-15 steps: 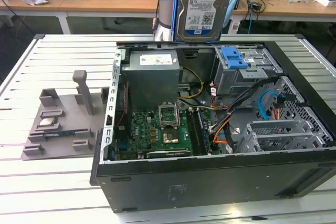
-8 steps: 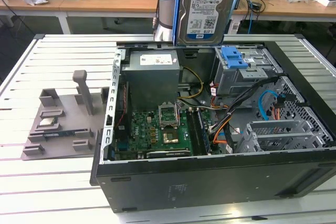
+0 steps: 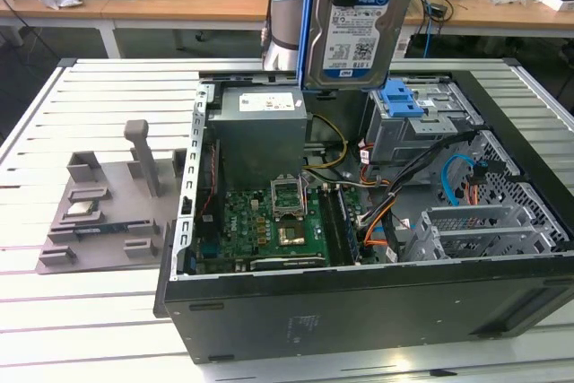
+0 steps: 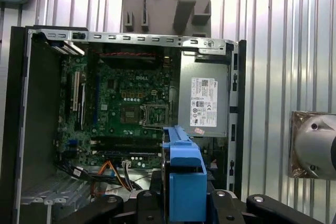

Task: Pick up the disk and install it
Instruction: 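Pick up the disk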

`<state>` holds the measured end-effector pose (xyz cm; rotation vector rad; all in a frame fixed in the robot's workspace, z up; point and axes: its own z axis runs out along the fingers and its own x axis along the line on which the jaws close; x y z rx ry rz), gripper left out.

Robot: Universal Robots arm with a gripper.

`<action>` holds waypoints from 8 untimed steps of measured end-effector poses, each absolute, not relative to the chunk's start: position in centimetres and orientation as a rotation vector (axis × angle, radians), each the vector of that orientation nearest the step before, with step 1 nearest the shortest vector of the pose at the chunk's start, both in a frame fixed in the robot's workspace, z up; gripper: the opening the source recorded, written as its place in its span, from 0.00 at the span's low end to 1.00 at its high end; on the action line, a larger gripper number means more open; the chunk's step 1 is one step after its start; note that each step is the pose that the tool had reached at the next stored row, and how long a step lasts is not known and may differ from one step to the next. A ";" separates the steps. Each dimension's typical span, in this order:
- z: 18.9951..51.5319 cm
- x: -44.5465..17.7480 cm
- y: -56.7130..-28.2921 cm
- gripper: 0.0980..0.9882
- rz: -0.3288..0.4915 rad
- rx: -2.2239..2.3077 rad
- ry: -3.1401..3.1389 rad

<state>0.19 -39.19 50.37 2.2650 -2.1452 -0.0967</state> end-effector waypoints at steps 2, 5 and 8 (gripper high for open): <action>50.4 0.2 -40.0 0.30 -0.097 2.265 -2.145; 50.4 0.2 -41.3 0.30 -0.097 2.265 -2.145; 50.4 0.3 -42.8 0.30 -0.097 2.265 -2.145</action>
